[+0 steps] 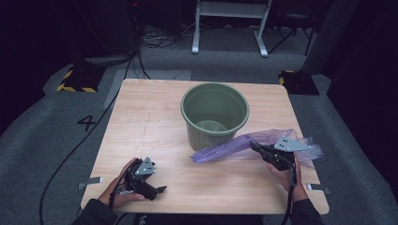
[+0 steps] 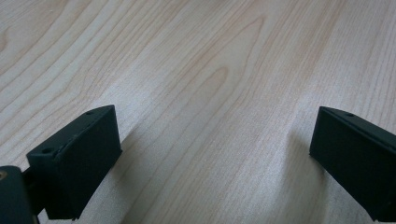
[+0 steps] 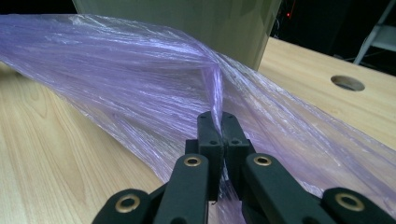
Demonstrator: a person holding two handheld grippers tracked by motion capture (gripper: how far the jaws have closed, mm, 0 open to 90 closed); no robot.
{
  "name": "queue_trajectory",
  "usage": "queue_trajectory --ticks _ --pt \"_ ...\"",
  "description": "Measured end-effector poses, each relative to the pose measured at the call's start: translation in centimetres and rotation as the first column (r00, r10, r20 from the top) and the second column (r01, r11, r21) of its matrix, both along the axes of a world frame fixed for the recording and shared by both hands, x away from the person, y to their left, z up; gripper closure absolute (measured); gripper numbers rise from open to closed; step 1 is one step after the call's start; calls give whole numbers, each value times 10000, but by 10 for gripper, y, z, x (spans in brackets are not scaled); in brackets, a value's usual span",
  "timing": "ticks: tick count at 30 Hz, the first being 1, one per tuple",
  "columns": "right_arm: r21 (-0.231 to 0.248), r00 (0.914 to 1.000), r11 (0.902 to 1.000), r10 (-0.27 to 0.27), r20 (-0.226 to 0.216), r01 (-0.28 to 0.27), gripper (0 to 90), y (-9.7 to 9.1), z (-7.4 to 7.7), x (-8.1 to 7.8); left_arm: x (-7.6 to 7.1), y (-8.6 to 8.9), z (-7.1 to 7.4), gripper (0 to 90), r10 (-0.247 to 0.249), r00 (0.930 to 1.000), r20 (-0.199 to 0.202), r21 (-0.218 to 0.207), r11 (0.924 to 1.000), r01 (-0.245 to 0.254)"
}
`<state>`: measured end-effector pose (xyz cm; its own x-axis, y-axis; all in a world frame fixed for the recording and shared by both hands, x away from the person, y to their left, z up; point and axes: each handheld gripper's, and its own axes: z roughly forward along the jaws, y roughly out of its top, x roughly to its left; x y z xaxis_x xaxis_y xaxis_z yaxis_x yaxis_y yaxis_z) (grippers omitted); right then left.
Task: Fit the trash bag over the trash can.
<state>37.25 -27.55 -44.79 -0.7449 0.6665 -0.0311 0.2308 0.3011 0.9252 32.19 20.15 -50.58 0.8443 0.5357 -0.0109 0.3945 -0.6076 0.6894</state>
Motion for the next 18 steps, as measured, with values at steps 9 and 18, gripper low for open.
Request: queue_trajectory --ticks 9,18 --pt "404 9985 9990 -215 511 194 900 -11 16 -5 7 -4 0 7 -252 9997 -50 12 9997 252" --pt "711 9931 9968 -435 1087 359 900 -22 35 -15 10 -6 0 6 -197 9998 -25 5 9998 197"
